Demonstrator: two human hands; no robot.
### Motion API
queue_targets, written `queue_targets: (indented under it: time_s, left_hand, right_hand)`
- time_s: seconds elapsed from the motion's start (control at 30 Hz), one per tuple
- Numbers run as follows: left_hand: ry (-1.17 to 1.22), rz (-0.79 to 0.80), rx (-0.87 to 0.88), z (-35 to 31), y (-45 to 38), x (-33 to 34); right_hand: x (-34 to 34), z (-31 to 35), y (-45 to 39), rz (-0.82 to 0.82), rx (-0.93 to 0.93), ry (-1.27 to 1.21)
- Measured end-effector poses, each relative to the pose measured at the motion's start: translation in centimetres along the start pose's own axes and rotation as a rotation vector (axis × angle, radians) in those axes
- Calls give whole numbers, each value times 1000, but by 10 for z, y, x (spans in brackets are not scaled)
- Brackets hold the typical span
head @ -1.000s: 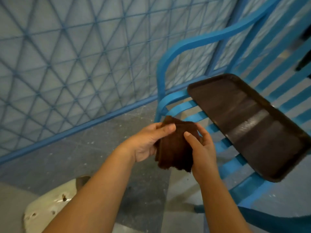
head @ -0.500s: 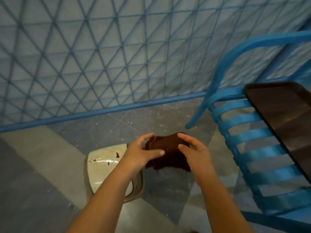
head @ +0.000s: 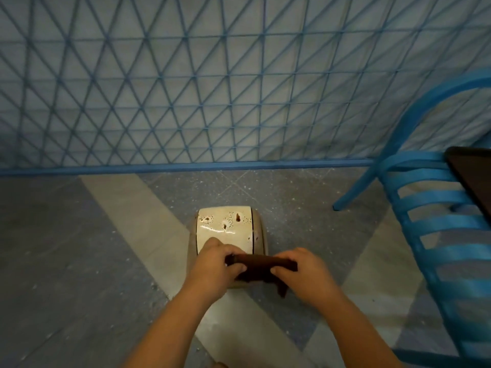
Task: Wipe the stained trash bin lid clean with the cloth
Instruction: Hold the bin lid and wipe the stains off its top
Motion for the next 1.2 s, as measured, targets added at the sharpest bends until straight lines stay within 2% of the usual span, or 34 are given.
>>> queue_targets:
  time_s: [0.1, 0.23, 0.37, 0.47, 0.53, 0.63, 0.73, 0.83, 0.93, 1.2]
  left_hand:
    - [107, -34, 30, 14, 5, 6]
    - [397, 38, 75, 24, 11, 22]
    - [585, -79, 30, 30, 11, 30]
    - [718, -136, -82, 37, 10, 47]
    - [842, -94, -246, 45, 8, 63]
    - [1177, 121, -515, 55, 8, 100]
    - [1429, 242, -594, 57, 4, 136]
    - [1582, 100, -542, 59, -9, 148]
    - [1668, -43, -430, 60, -25, 148]
    - [1727, -162, -410, 69, -42, 154]
  right_hand:
    - [8, -6, 8, 12, 6, -42]
    - [21, -15, 14, 31, 46, -538]
    - [38, -32, 7, -64, 87, -1042]
    - [50, -44, -1, -42, 85, -1301]
    - [54, -52, -7, -32, 76, -1324]
    - [54, -67, -11, -137, 87, -1353]
    - [46, -82, -8, -313, 103, -1345]
    - [45, -92, -5, -426, 129, -1258]
    - [47, -94, -5, -463, 153, -1178]
    - [51, -91, -9, -438, 142, -1171]
Point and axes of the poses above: each hand's wrist, its own y-axis away from the middle knuckle, its own x-axis out of the palm, z = x × y, the point moved 5 cm from there along -y, towards the middle knuckle, and after that the axes turned 15 degrees about z, right-handed, at the moved point
